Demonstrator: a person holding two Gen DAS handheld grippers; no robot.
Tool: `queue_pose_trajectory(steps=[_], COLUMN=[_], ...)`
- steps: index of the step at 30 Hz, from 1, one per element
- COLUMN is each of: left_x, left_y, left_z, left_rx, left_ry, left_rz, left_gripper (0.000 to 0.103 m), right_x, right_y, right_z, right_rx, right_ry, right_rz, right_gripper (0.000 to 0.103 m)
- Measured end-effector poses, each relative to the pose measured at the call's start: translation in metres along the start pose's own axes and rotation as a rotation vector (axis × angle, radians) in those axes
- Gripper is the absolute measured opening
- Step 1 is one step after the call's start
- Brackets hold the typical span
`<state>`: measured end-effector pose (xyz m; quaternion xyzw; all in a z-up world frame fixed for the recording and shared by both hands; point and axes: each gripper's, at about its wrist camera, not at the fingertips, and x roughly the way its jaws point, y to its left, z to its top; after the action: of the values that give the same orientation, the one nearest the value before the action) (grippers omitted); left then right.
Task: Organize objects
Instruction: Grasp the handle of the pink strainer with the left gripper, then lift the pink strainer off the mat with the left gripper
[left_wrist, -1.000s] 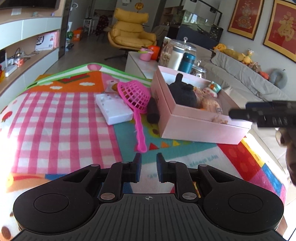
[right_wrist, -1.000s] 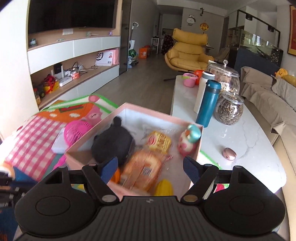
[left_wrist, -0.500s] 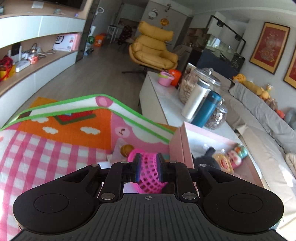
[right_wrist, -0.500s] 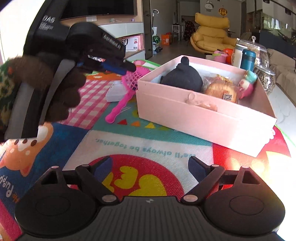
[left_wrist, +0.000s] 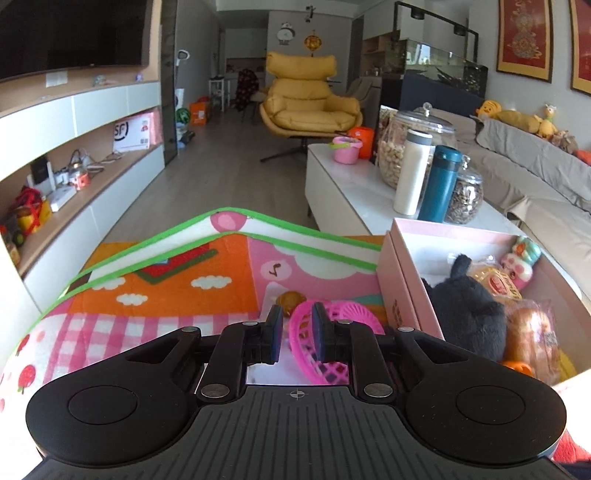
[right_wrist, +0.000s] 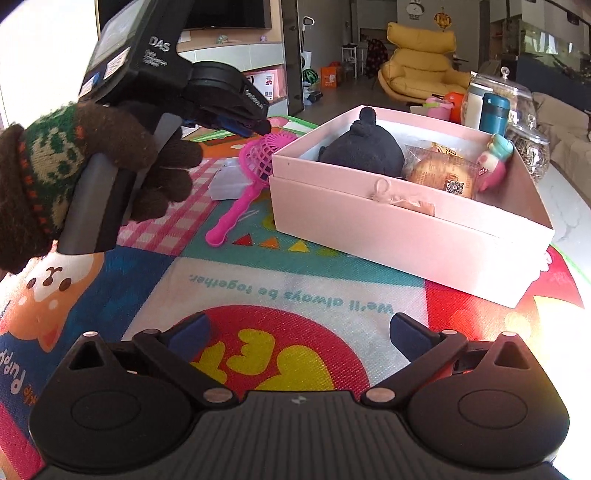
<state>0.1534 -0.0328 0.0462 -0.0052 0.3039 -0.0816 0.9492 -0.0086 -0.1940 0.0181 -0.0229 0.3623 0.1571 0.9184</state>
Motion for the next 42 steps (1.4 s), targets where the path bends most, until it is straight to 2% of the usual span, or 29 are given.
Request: queue_pose_trajectory(steps=[5,8,13,17,22,29,32,35,42], left_x=[-0.026,-0.027,-0.009,-0.013,-0.039,-0.102,-0.110,-0.102,-0.082], left_y=[0.000,-0.009,-0.025,-0.021,-0.009,0.015,0.017,0.013,-0.001], left_z=[-0.033,-0.042,-0.048,-0.052,-0.064,-0.102,-0.111,-0.109,-0.098], left_rx=[0.018,0.039,0.106,0.074,0.078,0.162,0.164,0.134,0.141], left_ry=[0.033,0.053,0.092,0.109,0.142,0.211,0.189,0.163,0.139], left_rz=[-0.092,-0.140,-0.069,-0.071,-0.087,-0.123,-0.132,-0.122,-0.056], left_gripper=[0.019,0.019,0.021,0.016,0.014,0.015,0.016,0.017,0.019], right_x=[0.000,0.000,0.000,0.000,0.001,0.001,0.002,0.002,0.004], right_y=[-0.001,-0.002,-0.002,-0.005,-0.004,-0.005,-0.004,-0.003,0.000], right_z=[0.000,0.000,0.000,0.001,0.001,0.001,0.001,0.001,0.001], right_rx=[0.008,0.014,0.017,0.032,0.031,0.031,0.030,0.027,0.009], right_ry=[-0.003,-0.002,0.000,-0.002,0.002,0.001,0.004,0.006,0.019], right_rz=[-0.011,-0.013,-0.020,-0.019,-0.021,-0.021,-0.025,-0.028,-0.043], right_gripper=[0.103,0.103,0.103,0.103,0.103,0.103,0.103,0.103,0.103])
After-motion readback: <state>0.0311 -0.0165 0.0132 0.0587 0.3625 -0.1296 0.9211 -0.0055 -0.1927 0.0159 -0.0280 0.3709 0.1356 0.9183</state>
